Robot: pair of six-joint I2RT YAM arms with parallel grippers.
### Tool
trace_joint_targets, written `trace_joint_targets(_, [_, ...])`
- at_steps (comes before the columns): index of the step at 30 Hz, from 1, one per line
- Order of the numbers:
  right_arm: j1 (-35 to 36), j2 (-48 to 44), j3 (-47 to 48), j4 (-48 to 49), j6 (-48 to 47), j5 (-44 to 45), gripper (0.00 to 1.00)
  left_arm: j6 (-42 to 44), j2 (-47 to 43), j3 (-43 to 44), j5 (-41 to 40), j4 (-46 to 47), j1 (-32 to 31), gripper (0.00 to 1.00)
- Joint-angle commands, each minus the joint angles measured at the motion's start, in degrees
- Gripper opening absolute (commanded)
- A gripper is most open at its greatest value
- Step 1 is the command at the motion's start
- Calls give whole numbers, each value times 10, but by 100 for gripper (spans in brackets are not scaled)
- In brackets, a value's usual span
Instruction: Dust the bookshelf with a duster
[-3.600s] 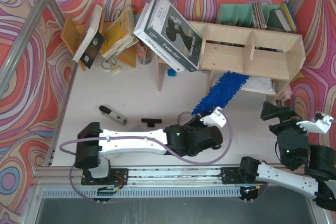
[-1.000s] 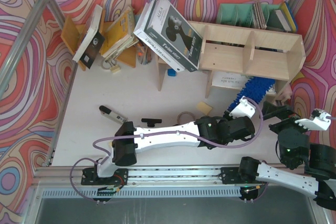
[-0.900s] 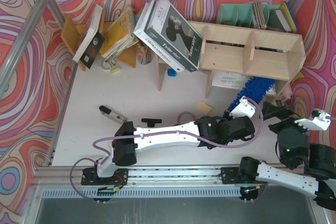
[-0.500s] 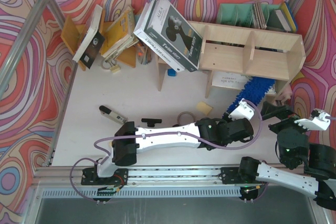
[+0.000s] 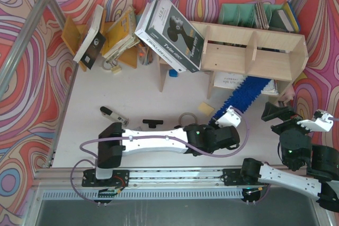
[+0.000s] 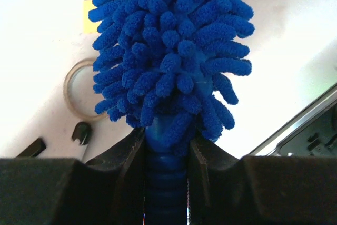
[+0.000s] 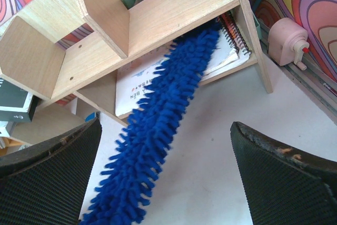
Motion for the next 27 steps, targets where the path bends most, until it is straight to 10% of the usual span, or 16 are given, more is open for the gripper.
trace_joint_targets(1, [6, 6, -5, 7, -9, 20, 97, -43, -83, -62, -65, 39, -3, 0])
trace_joint_targets(16, [6, 6, -7, 14, -17, 20, 97, -205, -138, -117, -223, -106, -9, 0])
trace_joint_targets(27, [6, 4, -6, 14, -16, 17, 97, -115, -50, -53, -91, -58, -9, 0])
